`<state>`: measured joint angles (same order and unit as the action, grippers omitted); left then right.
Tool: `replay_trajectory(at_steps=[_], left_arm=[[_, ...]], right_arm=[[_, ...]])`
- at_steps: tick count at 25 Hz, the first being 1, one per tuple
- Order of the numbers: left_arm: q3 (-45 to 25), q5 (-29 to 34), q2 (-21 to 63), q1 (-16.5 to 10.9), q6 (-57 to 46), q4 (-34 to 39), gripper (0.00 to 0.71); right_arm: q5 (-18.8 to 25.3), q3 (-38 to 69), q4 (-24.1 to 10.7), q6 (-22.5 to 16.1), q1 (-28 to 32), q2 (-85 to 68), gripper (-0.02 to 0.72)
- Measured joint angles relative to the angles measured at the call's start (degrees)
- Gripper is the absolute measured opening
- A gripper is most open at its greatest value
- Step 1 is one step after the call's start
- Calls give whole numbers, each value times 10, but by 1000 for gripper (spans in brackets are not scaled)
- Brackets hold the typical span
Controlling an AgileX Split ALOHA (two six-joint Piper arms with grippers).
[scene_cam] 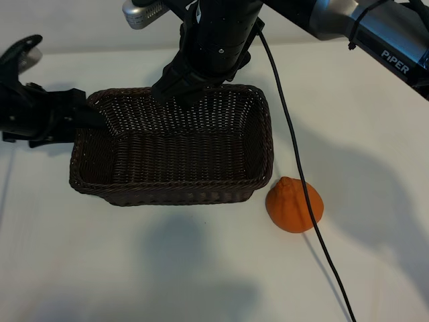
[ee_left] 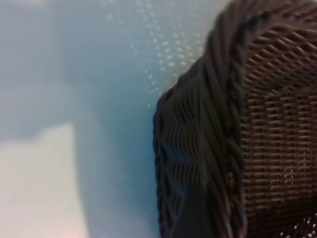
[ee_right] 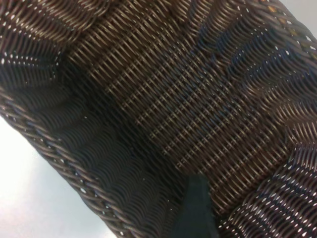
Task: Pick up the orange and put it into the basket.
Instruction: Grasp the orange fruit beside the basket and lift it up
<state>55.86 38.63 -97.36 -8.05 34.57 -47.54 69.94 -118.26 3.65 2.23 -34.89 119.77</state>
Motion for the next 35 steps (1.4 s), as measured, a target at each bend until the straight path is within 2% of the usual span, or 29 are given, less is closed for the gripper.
replay_trajectory(at_steps=[3, 7, 11, 16, 18, 23, 30, 35], left_arm=[[0, 1, 44, 0, -54, 74, 625], [0, 1, 106, 0, -111, 138, 617], [0, 1, 152, 0, -133, 158, 611], [32, 25, 171, 0, -150, 161, 603], [44, 33, 172, 0, -155, 161, 602], [51, 46, 172, 0, -157, 161, 598], [51, 48, 172, 1, -157, 161, 596], [51, 48, 172, 17, -157, 161, 596]], right_arm=[[0, 0, 1, 0, 0, 0, 558], [0, 0, 12, -2, 0, 0, 558], [0, 0, 33, -4, 0, 0, 557], [0, 0, 30, 2, 0, 0, 517], [0, 0, 13, 5, 0, 0, 507], [1, 0, -56, -12, 0, -14, 514], [2, 0, -124, -33, 1, -90, 522], [0, 18, -130, -41, 34, -140, 523]])
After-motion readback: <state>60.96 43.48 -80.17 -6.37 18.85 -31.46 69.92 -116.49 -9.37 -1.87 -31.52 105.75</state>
